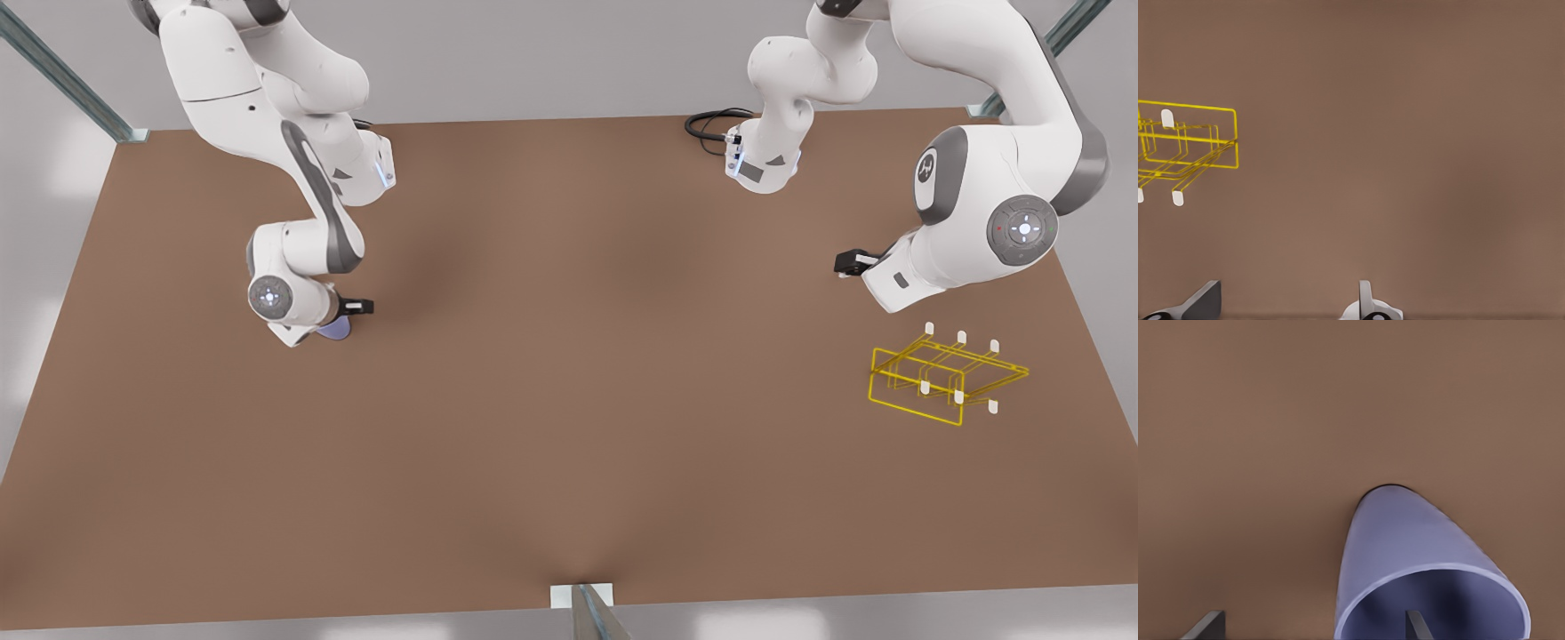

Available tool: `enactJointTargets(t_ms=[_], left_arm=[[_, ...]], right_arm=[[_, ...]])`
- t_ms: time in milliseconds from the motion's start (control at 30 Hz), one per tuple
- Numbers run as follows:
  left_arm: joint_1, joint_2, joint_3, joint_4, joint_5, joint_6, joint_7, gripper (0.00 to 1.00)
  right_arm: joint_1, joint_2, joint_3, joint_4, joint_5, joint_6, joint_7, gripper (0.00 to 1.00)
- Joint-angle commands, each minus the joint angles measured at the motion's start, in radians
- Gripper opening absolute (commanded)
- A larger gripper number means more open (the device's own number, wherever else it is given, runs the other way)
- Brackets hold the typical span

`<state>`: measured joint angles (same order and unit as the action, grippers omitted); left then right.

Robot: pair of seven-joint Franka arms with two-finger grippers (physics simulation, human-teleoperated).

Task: Place the cup on the cup holder

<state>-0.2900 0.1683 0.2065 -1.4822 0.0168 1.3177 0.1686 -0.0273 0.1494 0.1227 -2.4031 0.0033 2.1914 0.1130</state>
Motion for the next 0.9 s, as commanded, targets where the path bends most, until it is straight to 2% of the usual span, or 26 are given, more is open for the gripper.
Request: enactJointTargets(t_ms=[0, 67, 100, 133, 167, 400, 567, 700, 800, 867], left_arm=[[0.000, -0.001, 0.001, 0.000, 0.000, 0.000, 0.002, 1.00], [0.000, 0.000, 0.001, -0.003, 0.000, -0.003, 0.002, 1.00], [0.000, 0.005, 0.001, -0.003, 0.000, 0.000, 0.003, 1.00], [0.000, 0.005, 0.001, -0.003, 0.000, -0.003, 0.003, 1.00], [0.000, 0.005, 0.001, -0.003, 0.000, -0.005, 0.003, 1.00], [0.003, 0.014, 0.007, -0.012, 0.002, -0.008, -0.003, 1.00], [0.006, 0.027, 0.007, -0.018, 0.003, -0.006, -0.003, 1.00], [0.006, 0.024, 0.007, -0.016, 0.003, -0.006, -0.003, 1.00], [0.006, 0.023, 0.007, -0.013, 0.003, 0.002, -0.003, 1.00], [0.006, 0.025, 0.007, -0.013, 0.002, 0.003, -0.003, 1.00]], right_arm=[[-0.008, 0.010, 0.000, -0.001, 0.001, 0.044, 0.005, 0.99], [-0.019, 0.021, -0.003, 0.001, 0.001, 0.060, 0.005, 0.72], [-0.022, 0.024, -0.003, 0.001, 0.001, 0.077, 0.007, 0.44], [-0.023, 0.030, -0.003, 0.001, 0.001, 0.080, 0.007, 0.26], [-0.023, 0.029, -0.003, 0.001, 0.001, 0.082, 0.007, 0.21], [-0.022, 0.018, -0.003, 0.007, 0.003, 0.094, 0.010, 0.21], [-0.009, -0.040, 0.000, 0.042, 0.010, 0.021, 0.097, 0.21], [-0.005, 0.039, 0.026, 0.288, 0.210, -0.128, 0.117, 0.21], [0.017, 0.209, 0.074, 0.507, 0.475, -0.179, 0.120, 0.21], [0.075, 0.306, 0.124, 0.674, 0.538, -0.177, 0.240, 0.21]])
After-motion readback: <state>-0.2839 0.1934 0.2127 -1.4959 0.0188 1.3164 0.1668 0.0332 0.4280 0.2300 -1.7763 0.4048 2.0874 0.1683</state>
